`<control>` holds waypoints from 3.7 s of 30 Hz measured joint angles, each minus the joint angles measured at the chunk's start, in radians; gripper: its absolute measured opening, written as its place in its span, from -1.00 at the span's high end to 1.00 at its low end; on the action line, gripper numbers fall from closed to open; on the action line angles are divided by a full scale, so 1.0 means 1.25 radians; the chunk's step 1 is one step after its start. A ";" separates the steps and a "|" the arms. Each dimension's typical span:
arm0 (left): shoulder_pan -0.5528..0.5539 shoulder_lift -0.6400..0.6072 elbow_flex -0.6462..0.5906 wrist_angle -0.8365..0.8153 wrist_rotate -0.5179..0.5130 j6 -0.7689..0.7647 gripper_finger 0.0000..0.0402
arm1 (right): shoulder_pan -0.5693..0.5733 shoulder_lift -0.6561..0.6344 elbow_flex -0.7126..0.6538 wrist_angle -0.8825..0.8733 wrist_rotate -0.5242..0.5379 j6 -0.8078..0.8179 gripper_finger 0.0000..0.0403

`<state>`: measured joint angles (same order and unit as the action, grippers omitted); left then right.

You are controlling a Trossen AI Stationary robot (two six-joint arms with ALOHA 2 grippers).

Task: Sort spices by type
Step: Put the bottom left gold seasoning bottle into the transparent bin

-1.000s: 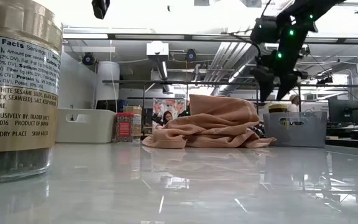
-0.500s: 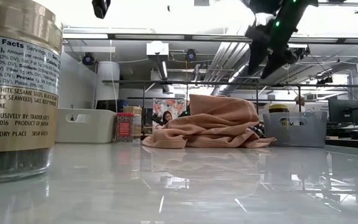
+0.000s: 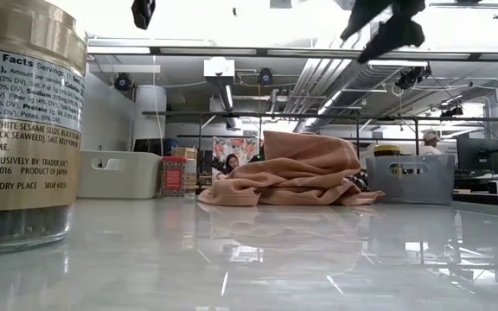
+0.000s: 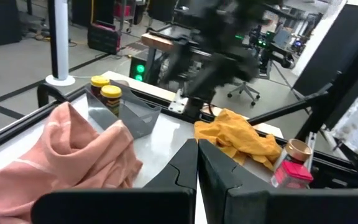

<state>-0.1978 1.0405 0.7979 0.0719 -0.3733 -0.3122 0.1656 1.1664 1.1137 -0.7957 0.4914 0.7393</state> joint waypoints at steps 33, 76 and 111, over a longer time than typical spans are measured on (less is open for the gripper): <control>0.012 0.000 0.000 0.000 0.000 -0.006 1.00 | 0.289 0.218 0.000 0.345 -0.006 0.114 -0.57; -0.397 0.504 0.600 -0.917 0.159 -0.244 -0.33 | 0.179 0.218 0.000 0.229 -0.136 -0.054 -0.57; -0.334 0.567 0.552 -0.835 0.238 -0.207 -0.98 | 0.177 0.217 0.000 0.146 -0.139 -0.054 -0.57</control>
<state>-0.6153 1.7495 1.4876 -0.9718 -0.0753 -0.5714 0.3866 1.4380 1.1133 -0.6135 0.3180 0.6716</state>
